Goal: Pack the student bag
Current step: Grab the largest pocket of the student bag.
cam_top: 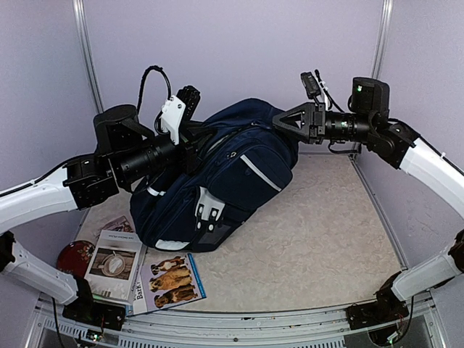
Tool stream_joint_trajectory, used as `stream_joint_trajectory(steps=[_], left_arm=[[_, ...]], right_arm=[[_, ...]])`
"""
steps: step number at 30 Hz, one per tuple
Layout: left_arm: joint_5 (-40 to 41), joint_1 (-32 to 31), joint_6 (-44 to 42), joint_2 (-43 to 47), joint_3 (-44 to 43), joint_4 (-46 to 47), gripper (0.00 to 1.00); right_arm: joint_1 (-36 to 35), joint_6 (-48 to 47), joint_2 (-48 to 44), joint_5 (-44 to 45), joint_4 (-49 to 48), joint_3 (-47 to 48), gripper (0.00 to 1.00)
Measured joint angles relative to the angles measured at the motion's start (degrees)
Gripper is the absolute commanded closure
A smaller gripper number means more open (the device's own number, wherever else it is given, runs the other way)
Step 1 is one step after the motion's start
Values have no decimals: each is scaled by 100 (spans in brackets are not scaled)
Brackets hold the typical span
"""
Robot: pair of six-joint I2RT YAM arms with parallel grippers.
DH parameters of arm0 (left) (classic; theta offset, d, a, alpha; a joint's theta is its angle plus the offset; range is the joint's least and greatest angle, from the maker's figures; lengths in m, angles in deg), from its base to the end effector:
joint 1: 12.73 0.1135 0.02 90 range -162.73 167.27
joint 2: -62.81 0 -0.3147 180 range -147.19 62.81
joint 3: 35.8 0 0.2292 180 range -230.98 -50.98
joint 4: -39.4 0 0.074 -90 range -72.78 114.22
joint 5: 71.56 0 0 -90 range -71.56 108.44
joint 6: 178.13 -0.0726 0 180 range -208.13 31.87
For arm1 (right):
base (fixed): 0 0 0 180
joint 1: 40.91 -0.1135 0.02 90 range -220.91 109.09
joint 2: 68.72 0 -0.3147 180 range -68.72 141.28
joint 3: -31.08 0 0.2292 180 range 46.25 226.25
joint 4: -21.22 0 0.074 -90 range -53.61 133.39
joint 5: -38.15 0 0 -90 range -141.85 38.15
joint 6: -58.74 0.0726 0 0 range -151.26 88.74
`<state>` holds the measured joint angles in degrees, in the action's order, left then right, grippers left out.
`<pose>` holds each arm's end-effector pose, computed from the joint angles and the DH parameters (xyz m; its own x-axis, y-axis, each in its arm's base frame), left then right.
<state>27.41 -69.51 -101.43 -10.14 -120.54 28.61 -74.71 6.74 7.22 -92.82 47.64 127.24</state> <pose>0.1726 -0.2429 0.4637 0.1798 0.1403 -0.9737 0.7189 0.6569 0.2274 0.2118 0.1990 0.4841 -0.6628 0.1157 -0.7398 -0.7026 0.2457 0.6679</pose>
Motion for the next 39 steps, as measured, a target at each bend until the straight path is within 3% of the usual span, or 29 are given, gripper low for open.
stream_joint_trajectory(steps=[6,18,25,34,39], left_arm=[[52,0,-4,-20,44,144,100],[26,2,-13,-81,44,245,100],[-13,0,-31,-81,44,245,100],[-87,4,-55,-79,66,284,100],[-103,4,-85,-79,76,310,100]], right_arm=[[-138,570,0,-192,-111,-107,54],[-221,1145,223,-339,-682,-127,58],[-258,1294,339,-389,-944,-166,68],[-258,1279,407,-225,-929,-166,100],[-258,1220,413,-157,-914,-164,100]])
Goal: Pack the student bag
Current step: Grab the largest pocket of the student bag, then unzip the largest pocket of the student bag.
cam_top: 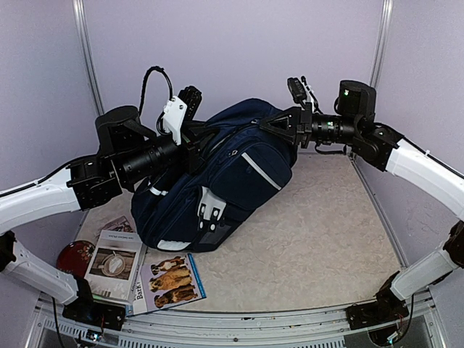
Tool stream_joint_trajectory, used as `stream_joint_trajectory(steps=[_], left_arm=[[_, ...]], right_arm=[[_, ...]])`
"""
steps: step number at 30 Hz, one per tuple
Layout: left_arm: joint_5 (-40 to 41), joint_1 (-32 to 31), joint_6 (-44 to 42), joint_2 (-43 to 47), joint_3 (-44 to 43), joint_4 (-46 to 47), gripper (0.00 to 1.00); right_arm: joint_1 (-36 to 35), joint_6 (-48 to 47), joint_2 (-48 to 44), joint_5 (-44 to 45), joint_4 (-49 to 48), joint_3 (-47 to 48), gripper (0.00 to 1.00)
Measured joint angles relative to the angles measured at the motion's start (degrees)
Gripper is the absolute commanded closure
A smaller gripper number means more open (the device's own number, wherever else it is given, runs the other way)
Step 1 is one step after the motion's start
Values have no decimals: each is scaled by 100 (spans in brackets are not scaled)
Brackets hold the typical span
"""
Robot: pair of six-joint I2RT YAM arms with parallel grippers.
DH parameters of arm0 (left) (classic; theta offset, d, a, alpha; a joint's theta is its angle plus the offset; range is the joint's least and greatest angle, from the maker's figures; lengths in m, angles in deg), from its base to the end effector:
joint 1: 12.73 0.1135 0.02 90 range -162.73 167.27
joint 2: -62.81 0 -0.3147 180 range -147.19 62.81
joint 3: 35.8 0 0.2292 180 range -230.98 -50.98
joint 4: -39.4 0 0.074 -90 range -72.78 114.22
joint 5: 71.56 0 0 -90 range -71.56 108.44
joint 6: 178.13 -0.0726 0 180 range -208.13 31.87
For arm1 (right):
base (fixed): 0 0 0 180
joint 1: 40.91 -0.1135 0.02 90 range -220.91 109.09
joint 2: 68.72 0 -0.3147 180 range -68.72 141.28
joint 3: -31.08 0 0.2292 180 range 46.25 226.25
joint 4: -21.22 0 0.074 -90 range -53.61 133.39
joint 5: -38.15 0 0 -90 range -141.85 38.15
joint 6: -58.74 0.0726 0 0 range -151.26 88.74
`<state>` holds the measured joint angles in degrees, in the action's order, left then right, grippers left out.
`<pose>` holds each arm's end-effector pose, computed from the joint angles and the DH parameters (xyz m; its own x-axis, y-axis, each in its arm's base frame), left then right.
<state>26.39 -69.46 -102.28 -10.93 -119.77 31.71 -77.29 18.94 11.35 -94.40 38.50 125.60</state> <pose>0.1747 -0.2480 0.4628 0.2075 0.1251 -0.9702 0.7235 0.6479 0.2383 0.2245 0.2264 0.4744 -0.7789 0.1291 -0.6137 -0.5972 0.1457 0.7887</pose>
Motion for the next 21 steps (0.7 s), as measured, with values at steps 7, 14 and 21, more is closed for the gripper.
stream_joint_trajectory(steps=[7,14,21], left_arm=[[24,0,-105,26,48,46,100],[-122,17,-79,118,122,63,100],[-802,251,295,153,173,302,100]], right_arm=[[52,-656,-11,323,798,352,100],[667,-1674,-232,557,2149,584,100],[1078,-2710,-203,741,3394,1231,100]])
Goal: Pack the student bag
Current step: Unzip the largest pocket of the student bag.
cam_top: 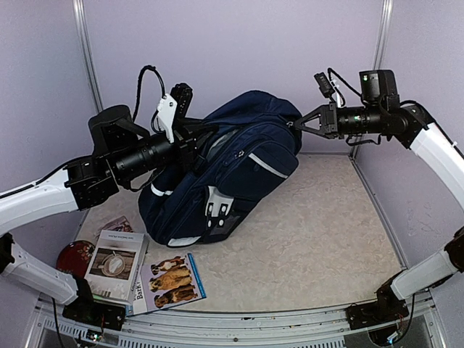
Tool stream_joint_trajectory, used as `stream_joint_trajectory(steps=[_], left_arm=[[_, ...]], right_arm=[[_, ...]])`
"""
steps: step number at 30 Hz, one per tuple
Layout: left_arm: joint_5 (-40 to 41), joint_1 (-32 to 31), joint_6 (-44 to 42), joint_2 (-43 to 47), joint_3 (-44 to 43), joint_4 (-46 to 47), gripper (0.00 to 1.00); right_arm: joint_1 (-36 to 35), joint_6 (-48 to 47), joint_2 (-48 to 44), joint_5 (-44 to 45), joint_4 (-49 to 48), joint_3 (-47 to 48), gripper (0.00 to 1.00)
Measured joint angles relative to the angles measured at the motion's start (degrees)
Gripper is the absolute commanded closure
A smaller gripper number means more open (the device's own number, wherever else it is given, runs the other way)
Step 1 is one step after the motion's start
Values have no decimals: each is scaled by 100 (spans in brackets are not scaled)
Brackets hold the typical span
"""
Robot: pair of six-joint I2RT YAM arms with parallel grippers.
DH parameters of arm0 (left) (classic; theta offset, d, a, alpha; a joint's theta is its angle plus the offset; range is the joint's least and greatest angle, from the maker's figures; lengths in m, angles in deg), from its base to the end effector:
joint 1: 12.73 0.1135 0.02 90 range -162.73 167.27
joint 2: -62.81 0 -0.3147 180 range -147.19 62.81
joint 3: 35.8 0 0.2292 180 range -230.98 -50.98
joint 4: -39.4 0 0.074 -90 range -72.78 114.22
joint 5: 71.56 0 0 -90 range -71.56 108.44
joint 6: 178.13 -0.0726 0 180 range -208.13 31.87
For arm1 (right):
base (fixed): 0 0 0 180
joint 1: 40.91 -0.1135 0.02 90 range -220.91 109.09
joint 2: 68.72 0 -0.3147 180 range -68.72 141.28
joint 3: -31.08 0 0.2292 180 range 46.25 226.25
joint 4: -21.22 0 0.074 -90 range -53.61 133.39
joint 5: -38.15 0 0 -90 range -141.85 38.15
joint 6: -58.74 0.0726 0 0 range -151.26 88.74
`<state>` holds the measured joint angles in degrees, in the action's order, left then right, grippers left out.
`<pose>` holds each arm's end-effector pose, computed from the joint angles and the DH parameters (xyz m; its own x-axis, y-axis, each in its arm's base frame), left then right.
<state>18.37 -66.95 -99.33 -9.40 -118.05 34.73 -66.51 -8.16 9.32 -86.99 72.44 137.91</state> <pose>0.1727 -0.2398 0.4668 0.2114 0.0389 -0.9766 0.7859 0.5873 0.1935 0.2335 0.1582 0.4809 -0.6434 0.0475 -0.7641 -0.6313 0.5316 0.5647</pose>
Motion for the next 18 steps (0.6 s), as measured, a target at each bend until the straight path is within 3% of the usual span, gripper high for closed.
stream_joint_trajectory(steps=[7,8,14,18], left_arm=[[-911,409,717,114,280,702,100],[-1075,492,859,125,398,885,96],[-1797,667,1244,164,1478,1770,65],[-2081,695,1191,155,1602,1714,27]], right_arm=[[61,-761,352,-76,750,1318,100],[61,-828,387,-144,745,1423,100],[61,-1071,549,-374,837,1482,100],[-24,-1217,715,-387,601,1482,100]])
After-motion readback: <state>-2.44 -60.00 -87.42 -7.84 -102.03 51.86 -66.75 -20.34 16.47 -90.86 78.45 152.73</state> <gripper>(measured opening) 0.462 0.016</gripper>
